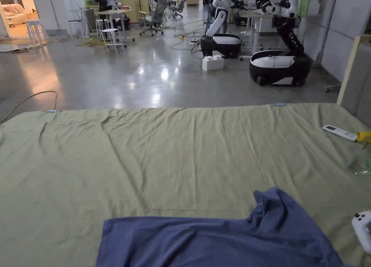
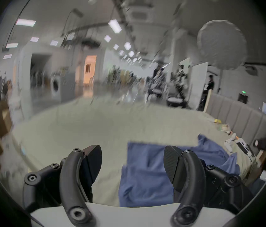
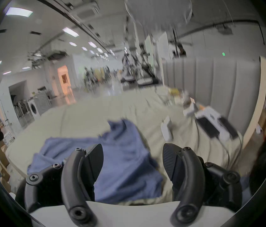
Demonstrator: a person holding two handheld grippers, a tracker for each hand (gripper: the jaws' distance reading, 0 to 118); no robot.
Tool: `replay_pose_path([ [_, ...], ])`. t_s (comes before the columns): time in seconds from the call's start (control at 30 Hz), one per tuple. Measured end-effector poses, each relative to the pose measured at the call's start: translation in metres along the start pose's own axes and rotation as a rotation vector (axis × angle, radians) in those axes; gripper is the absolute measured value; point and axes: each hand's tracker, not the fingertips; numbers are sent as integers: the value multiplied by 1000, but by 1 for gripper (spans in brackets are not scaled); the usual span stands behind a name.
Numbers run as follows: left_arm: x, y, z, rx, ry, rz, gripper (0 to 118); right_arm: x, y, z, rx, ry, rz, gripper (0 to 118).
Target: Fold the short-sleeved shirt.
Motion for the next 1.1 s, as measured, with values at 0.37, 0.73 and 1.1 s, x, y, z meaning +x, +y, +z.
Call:
replay_pose_path([
  [0.37,58,55,51,186,-57,-78,7,-77,55,53,177,135,107,18],
  [0.73,55,52,58,175,-120,-118,0,-88,59,51,224,115,142,0],
  [1.1,10,-14,-151,-366,-170,140,7,-73,25,-1,-41,181,50,0],
])
